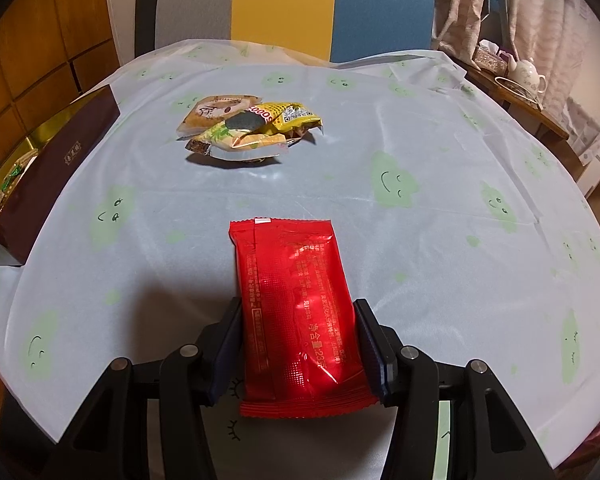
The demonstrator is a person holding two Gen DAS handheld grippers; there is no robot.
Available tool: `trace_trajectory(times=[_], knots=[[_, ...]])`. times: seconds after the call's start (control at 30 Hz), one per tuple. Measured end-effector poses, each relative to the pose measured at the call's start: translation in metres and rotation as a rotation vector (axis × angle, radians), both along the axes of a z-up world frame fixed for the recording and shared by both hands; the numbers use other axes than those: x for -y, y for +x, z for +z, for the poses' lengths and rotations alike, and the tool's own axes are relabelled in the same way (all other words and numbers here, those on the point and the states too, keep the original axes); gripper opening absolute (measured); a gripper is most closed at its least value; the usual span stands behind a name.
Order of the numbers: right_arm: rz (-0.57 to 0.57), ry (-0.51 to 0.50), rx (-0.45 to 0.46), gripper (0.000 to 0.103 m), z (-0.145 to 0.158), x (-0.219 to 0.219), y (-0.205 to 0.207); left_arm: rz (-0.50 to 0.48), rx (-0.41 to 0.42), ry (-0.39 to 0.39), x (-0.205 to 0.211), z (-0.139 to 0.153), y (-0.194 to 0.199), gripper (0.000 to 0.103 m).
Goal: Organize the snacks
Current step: 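Lower the WEIDAN cracker pack into the gold tin and open the left gripper, then carry the red pouch over the gold tin and open the right gripper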
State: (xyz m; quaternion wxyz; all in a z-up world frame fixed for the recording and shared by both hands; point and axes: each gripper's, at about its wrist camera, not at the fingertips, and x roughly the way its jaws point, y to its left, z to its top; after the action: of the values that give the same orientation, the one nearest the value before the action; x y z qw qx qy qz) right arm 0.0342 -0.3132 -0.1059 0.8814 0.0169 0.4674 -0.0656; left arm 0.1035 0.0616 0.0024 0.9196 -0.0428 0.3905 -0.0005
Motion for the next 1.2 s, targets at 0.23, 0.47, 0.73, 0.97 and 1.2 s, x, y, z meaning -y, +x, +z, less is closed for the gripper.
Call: trace_trajectory(times=[0.23, 0.47, 0.73, 0.97, 1.2], knots=[[-0.005, -0.005, 0.002, 0.054, 0.0, -0.001, -0.001, -0.014, -0.002, -0.013, 0.006, -0.002, -0.026, 0.058], [-0.007, -0.01, 0.005, 0.054, 0.0, -0.002, -0.002, -0.011, -0.025, -0.02, 0.004, -0.008, -0.037, 0.058], [-0.008, -0.007, 0.021, 0.054, -0.001, -0.001, -0.004, -0.002, -0.039, 0.009, 0.0, -0.016, -0.05, 0.058], [-0.007, -0.009, 0.029, 0.054, -0.001, -0.001, -0.005, -0.004, -0.055, 0.022, 0.004, -0.019, -0.054, 0.058], [-0.006, -0.005, 0.021, 0.054, 0.001, -0.001, -0.006, -0.048, -0.036, 0.047, 0.016, -0.018, -0.058, 0.058]])
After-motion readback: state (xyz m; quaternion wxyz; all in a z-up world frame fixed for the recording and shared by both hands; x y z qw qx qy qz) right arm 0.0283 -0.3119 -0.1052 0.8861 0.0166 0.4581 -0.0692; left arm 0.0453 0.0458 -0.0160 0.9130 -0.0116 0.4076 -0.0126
